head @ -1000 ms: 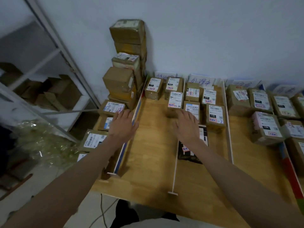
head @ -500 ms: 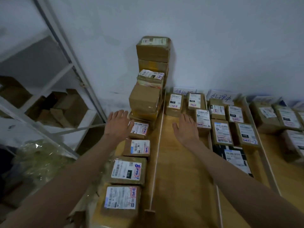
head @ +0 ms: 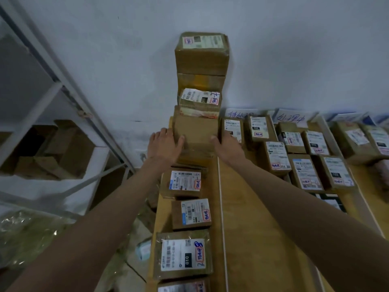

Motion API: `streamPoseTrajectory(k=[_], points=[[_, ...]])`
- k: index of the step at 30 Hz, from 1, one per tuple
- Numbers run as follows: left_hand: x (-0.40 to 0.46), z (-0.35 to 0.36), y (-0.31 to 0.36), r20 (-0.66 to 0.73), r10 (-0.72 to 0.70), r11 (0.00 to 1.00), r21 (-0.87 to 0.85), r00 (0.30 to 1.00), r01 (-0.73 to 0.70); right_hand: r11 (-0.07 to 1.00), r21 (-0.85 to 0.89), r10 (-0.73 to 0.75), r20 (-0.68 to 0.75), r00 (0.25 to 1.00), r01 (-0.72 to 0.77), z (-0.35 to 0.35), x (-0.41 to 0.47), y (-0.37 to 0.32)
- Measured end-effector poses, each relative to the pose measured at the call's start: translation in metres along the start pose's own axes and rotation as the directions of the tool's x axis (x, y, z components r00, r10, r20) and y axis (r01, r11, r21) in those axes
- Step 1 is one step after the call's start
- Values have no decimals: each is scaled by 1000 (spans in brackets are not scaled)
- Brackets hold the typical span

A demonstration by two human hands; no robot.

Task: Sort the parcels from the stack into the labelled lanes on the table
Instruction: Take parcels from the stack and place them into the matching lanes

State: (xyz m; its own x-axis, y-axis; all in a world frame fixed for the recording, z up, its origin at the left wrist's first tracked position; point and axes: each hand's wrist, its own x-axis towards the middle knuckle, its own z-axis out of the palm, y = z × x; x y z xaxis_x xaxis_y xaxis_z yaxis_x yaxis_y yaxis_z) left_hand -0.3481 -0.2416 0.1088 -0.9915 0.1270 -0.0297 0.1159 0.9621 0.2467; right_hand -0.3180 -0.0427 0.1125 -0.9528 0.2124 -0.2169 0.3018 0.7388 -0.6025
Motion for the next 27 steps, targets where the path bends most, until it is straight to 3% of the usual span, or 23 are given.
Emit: streamPoseTrajectory(k=[6,15,19,27], points=[[17,11,5,139,-136,928,-328,981,175,967,218,109,104,989,-130,12,14,-11],[-25,-7,12,60,-111,867,-482,992,126,954,291,48,85,995,-71,-12,-32,-10],[-67,-26,20,23,-44,826,-562,999,50,912,393,89,88,992,-116,-26,-61,8],[-136,-31,35,37,271,806,-555,962,-205,700,554,331,309,892,-452,-52,-123,62]])
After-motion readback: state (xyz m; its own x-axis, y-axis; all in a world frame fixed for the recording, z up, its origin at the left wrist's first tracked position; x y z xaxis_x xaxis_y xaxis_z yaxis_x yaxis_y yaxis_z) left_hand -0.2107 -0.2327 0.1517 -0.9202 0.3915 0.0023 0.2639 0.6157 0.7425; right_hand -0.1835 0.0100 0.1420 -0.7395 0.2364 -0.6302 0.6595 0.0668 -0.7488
